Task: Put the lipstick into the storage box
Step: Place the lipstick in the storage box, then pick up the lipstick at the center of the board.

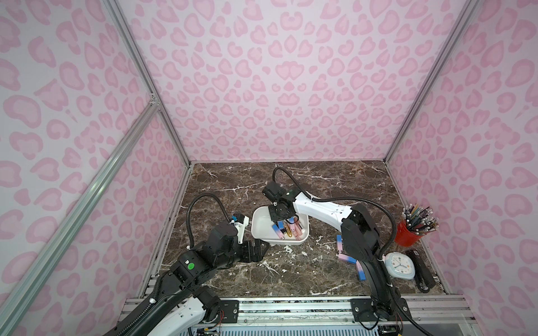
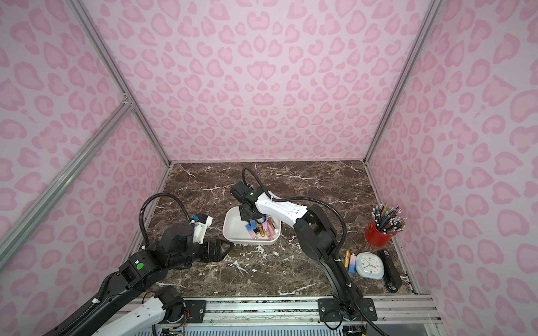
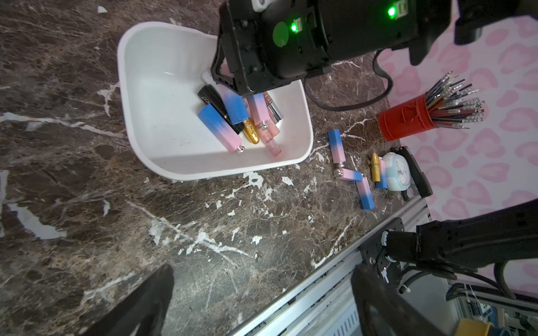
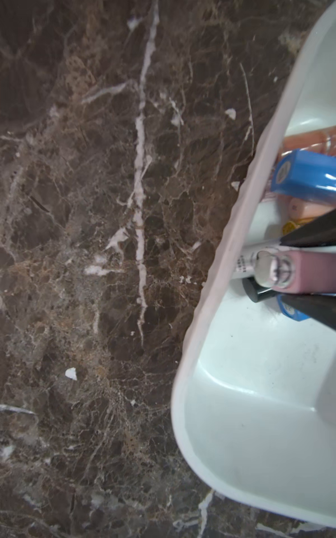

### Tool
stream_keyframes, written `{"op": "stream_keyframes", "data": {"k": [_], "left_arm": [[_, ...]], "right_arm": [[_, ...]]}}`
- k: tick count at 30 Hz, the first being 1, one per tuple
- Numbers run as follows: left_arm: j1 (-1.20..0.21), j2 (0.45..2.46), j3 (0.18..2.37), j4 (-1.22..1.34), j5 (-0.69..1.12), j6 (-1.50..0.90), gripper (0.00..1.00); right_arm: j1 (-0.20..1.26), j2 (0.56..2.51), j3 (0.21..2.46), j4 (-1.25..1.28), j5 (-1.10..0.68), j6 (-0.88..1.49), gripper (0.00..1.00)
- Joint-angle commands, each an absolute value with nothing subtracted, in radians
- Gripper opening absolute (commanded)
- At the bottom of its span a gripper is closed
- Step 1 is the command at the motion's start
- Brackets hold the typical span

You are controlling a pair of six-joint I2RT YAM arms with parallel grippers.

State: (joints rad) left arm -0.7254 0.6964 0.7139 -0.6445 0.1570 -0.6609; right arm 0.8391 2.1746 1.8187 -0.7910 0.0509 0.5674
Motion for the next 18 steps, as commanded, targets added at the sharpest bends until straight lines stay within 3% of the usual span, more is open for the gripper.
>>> {"op": "stream_keyframes", "data": {"k": [1,18], "left_arm": [[-0.757,0.719,0.727,-0.588,0.178,-0.650,0.98],[-0.950,1.034,0.865,-0.443,0.151,-0.624,0.98]], "right_arm": [[0.834,2.119,1.769,-0.770,0.065,0.566,0.40],[0.636,1.517,1.043,-0.685,0.212,0.601,0.44]]}}
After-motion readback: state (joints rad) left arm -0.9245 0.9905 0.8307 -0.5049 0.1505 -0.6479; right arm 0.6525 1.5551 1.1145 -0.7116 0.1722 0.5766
